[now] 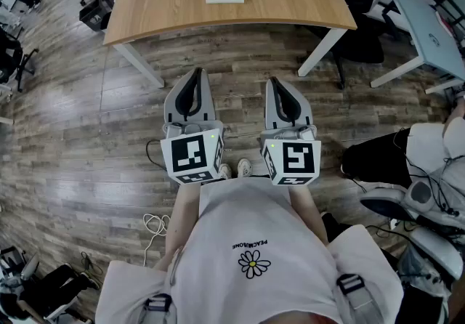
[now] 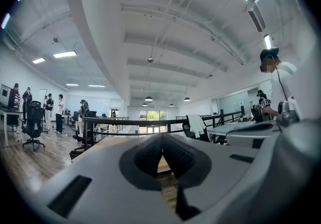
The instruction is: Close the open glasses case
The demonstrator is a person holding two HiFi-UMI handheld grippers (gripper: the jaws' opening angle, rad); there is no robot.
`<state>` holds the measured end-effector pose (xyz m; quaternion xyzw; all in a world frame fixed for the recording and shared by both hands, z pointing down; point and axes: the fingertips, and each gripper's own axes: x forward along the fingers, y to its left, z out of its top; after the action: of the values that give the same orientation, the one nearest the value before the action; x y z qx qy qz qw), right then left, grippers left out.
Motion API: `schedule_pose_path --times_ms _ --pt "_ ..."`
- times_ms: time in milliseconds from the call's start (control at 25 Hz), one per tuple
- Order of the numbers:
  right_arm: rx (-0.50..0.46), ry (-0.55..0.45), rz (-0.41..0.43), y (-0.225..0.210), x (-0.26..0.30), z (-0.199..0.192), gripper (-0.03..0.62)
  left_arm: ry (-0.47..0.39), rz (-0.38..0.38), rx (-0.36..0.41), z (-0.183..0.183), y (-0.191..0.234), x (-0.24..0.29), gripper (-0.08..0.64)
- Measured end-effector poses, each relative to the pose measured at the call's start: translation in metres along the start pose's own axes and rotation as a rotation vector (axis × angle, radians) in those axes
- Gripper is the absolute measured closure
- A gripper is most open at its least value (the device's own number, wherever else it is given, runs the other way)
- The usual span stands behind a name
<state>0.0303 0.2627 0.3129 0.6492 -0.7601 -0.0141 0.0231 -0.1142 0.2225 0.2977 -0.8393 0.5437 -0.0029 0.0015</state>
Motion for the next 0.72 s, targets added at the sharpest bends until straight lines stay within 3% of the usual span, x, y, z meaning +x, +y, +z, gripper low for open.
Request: schedule_pose_path --times_ms 720 --pt "0.027 -0.037 0.056 -0.020 0.008 0.001 0.586 -0.020 0.061 -0.006 0.002 -0.002 0.008 0.543"
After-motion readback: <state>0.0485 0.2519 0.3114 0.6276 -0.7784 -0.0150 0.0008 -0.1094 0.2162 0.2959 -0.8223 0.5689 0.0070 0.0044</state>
